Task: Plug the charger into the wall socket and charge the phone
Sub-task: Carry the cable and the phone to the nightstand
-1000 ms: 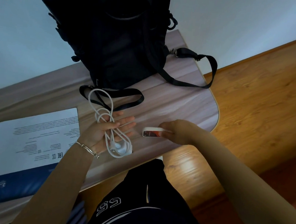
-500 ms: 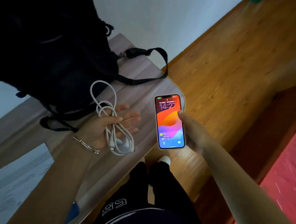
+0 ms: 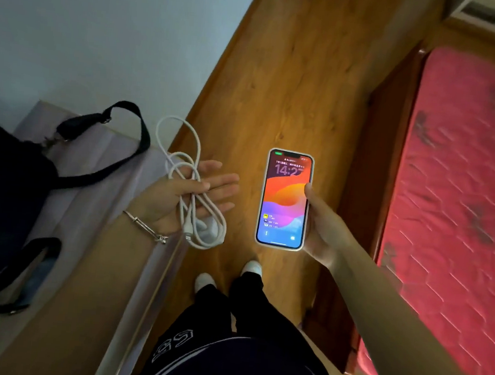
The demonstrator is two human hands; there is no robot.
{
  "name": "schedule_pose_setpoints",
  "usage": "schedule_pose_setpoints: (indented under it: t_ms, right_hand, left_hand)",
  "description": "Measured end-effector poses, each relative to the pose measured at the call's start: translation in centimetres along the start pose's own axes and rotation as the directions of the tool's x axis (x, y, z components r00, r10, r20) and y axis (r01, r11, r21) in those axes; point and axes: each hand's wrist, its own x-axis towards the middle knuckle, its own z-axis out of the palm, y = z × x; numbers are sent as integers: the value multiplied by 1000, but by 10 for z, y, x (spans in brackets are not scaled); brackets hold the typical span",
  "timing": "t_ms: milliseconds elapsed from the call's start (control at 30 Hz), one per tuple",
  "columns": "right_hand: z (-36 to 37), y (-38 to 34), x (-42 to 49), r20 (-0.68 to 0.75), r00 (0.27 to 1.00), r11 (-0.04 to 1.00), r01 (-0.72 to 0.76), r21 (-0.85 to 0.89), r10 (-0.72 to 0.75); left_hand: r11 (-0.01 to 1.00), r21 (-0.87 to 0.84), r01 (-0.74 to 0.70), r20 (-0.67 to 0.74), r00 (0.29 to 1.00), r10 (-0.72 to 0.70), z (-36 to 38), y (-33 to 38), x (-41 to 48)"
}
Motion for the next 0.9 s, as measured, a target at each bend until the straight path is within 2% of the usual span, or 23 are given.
schedule_pose_setpoints:
  t_ms: [300,633,900]
  right_hand:
    - [-49,-41,-3,-91,995,993,50,103,-41]
    - [-73,-93,32,-145,987,977,97,187,-70]
    - [-77,-167,77,-205,976,945,138,296,-78]
  left_hand:
    - [988,133,78,69,994,-88,53,7,61]
    - [984,134,116,78,989,-127,80,53,130]
    - [981,131,142,53,987,-150,96,112,202]
